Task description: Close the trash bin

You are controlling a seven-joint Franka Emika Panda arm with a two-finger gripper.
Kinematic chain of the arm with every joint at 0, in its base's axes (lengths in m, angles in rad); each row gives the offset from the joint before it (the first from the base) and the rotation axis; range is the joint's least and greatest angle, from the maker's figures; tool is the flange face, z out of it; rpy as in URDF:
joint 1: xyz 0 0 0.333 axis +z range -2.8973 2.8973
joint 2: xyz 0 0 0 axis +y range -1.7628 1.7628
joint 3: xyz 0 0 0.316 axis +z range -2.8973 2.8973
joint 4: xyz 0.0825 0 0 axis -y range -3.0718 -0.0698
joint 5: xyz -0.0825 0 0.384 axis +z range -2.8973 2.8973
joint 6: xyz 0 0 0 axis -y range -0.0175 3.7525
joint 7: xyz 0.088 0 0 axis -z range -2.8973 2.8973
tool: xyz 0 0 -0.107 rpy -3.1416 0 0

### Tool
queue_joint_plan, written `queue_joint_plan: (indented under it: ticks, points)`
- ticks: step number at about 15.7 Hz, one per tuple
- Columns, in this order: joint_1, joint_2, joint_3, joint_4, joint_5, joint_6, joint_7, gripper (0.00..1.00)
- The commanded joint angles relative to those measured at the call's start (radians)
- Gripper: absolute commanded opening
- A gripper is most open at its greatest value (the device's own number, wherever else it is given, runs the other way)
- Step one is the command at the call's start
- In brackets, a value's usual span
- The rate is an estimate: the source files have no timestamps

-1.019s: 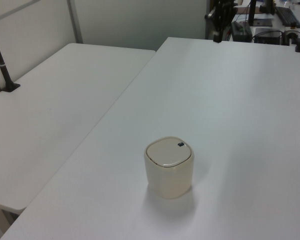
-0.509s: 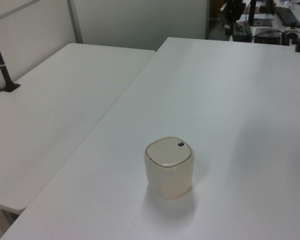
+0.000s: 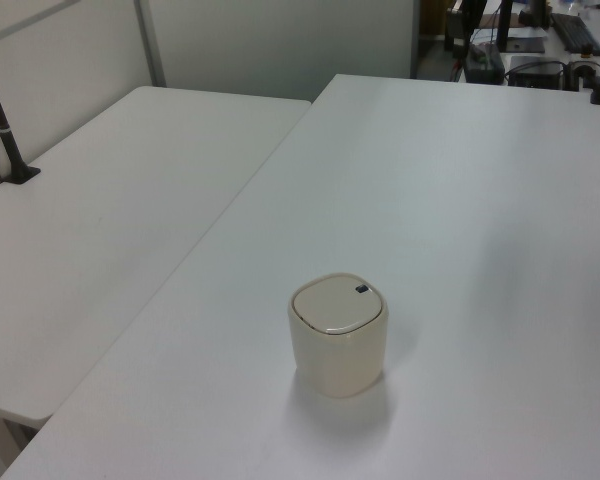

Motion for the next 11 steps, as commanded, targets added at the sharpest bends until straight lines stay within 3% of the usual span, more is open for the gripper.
queue_joint_plan:
  ticks: [1,3,7,11]
  points:
    - [0.009,-0.021,-0.007,-0.036,-0.084,0.034,-0.052,0.75]
    - [0.006,-0.015,-0.007,-0.035,-0.089,0.034,-0.055,0.99]
    - [0.003,-0.016,-0.016,-0.033,-0.085,0.025,-0.144,1.0]
    - [0.004,-0.016,-0.013,-0.035,-0.028,0.023,-0.1,1.0]
